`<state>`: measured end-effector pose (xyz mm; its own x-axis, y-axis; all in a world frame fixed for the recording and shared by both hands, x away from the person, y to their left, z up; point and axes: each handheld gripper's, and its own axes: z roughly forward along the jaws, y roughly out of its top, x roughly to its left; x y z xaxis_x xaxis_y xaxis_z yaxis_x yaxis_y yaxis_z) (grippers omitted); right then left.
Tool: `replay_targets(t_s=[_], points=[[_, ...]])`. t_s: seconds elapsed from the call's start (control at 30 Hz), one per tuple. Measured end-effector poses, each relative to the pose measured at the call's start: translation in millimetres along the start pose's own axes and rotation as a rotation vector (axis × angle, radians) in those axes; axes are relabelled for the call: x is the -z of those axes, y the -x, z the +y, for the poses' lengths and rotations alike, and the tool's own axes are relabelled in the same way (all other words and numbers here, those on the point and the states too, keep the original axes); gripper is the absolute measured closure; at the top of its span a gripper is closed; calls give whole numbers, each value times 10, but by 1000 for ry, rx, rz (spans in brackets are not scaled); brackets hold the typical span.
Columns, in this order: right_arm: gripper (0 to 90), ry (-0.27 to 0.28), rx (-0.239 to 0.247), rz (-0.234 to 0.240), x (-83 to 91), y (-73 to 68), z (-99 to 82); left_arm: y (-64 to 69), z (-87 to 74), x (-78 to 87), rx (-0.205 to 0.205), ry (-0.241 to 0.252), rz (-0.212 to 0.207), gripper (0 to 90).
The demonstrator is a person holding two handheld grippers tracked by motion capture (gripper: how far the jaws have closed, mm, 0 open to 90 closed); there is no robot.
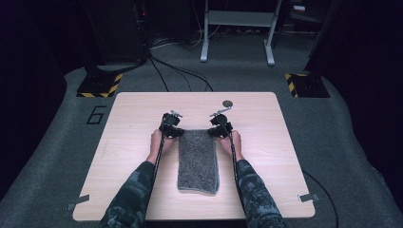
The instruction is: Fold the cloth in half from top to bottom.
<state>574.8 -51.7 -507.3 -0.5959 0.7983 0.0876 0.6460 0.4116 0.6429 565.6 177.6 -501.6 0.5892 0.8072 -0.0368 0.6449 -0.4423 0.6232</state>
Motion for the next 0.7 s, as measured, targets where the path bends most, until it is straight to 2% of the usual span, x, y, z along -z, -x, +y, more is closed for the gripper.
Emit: replay_targets(t_s=[0.03, 0.07, 0.1, 0.17, 0.37, 0.4, 0.53, 0.67, 0.7], points=[[870, 13, -7, -4, 42, 9, 6, 7, 16, 35, -2, 22, -1, 876], [870, 13, -7, -4, 42, 9, 6, 7, 16, 35, -2, 22, -1, 876], [871, 45, -17, -1, 102, 28, 23, 13, 38, 100, -4, 57, 3, 876], [872, 67, -10, -2, 172, 42, 50, 15, 54, 160, -5, 90, 7, 877], [872, 115, 10, 9, 364, -1, 161, 0, 101, 336, -16, 138, 18, 877], [872, 120, 18, 8, 385, -12, 179, 3, 108, 359, -5, 155, 18, 877], [872, 128, 35, 5, 455, -41, 225, -12, 143, 443, -20, 163, 20, 876], [873, 149, 39, 8, 553, -44, 283, 6, 206, 526, -16, 196, 26, 876], [873, 158, 36, 4, 582, -49, 294, 18, 219, 547, -27, 202, 34, 876]])
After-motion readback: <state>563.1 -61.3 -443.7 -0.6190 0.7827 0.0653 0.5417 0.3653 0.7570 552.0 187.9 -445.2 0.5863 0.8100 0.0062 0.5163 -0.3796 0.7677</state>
